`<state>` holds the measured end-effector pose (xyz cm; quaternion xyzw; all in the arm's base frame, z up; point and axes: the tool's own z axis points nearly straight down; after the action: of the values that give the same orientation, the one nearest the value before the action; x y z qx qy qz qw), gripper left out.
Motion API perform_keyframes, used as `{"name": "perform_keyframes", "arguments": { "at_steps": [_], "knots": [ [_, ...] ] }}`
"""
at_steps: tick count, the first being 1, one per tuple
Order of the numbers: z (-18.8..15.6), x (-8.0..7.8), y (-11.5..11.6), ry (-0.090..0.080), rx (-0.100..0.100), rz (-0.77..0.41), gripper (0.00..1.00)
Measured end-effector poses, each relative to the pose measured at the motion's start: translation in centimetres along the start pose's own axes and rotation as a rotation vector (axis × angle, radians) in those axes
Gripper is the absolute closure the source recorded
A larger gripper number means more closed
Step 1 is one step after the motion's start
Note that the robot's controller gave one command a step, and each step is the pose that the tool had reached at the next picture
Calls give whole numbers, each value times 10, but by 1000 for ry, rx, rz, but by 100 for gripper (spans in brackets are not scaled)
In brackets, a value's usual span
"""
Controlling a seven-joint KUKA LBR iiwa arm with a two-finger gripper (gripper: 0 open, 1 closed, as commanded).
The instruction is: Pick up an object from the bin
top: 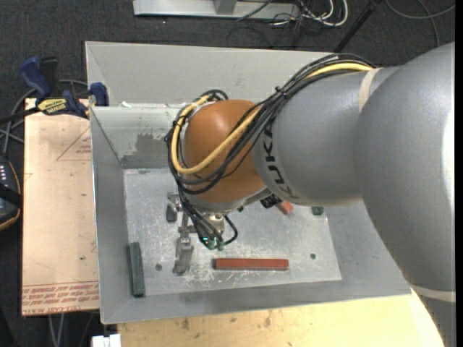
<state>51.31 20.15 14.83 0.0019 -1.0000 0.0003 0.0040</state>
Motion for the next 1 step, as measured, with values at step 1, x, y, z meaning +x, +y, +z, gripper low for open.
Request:
{"name": "perform_keyframes", "arguments": {
  "at_steps": [1],
  "knots": [
    [10,14,-63,-3,2,61,0]
  ]
}}
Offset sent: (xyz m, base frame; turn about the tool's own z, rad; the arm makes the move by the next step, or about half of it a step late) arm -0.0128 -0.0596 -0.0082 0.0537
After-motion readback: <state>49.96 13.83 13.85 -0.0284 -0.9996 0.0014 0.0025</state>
